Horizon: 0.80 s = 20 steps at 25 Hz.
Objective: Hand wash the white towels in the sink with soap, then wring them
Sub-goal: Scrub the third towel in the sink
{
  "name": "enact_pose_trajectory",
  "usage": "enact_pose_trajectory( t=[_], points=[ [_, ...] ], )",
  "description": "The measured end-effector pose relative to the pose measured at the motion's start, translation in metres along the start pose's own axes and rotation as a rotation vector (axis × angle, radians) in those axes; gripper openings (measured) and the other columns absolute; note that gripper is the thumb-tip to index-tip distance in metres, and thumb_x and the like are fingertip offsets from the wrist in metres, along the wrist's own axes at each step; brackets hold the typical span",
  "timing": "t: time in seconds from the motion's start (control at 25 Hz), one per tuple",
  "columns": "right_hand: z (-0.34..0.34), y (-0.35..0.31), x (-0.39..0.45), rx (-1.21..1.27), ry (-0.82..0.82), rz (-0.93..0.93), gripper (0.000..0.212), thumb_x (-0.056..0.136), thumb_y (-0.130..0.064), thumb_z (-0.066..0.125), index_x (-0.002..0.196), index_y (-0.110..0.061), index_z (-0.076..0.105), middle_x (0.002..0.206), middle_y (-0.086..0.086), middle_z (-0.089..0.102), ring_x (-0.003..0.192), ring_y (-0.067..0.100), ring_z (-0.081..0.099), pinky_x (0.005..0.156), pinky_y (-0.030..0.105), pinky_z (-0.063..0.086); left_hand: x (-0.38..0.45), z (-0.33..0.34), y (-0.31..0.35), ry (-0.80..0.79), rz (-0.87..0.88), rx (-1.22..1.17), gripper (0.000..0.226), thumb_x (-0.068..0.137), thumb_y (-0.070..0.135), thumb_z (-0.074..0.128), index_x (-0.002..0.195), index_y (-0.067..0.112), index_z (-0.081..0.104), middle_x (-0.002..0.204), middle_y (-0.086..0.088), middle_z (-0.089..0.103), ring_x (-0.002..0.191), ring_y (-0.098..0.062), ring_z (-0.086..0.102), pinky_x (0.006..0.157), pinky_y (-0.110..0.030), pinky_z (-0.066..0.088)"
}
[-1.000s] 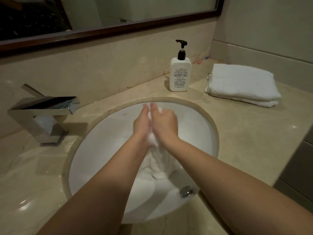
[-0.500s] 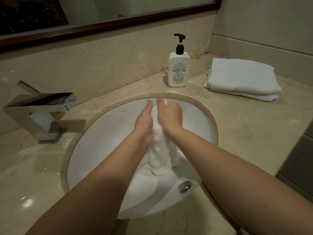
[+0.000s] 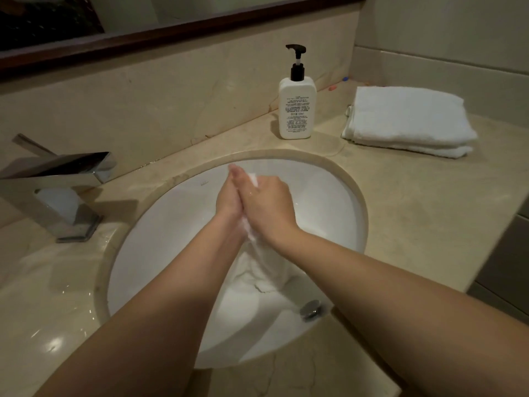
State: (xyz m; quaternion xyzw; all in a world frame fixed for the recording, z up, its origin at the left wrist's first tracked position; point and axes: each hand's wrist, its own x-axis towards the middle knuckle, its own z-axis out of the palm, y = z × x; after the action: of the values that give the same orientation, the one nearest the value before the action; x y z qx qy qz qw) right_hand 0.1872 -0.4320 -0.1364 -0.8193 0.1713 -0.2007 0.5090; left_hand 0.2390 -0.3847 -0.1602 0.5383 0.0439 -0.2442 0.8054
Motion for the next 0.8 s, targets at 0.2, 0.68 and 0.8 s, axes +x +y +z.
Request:
enact_pose_trajectory(
  t=[0.2,0.68,0.8],
  points=[
    [-0.013,0.004,0.026,0.05,0.19,0.224,0.058,0.1,-0.058,0.044,0.067,-0.012,0.058,0.075,0.01,0.067,0.079,0.031,0.067,0.063,0.033,0.04,-0.006,0.008,0.005,0.021,-0.014,0.111,0.059,0.098,0.063,0.048,0.102,0.01,0.074,0.092,-0.007,0.078,0.087,-0.022,0.075,0.079,-0.033,0.059],
    [-0.006,0.005,0.005,0.007,0.074,0.04,0.057,0.098,-0.059,0.049,0.058,-0.017,0.053,0.07,0.011,0.065,0.076,0.032,0.064,0.064,0.035,0.043,-0.012,0.013,0.001,0.02,-0.037,-0.015,0.052,0.106,0.051,0.038,0.08,0.012,0.061,0.07,-0.005,0.063,0.068,-0.015,0.064,0.073,-0.028,0.048],
    [-0.025,0.011,0.025,0.061,0.172,0.221,0.058,0.099,-0.056,0.05,0.06,-0.012,0.052,0.065,0.005,0.06,0.07,0.026,0.062,0.057,0.032,0.038,-0.015,0.019,0.003,-0.012,-0.156,0.044,0.062,0.102,0.061,0.042,0.11,0.009,0.074,0.1,-0.012,0.077,0.093,-0.027,0.074,0.086,-0.034,0.057]
  ],
)
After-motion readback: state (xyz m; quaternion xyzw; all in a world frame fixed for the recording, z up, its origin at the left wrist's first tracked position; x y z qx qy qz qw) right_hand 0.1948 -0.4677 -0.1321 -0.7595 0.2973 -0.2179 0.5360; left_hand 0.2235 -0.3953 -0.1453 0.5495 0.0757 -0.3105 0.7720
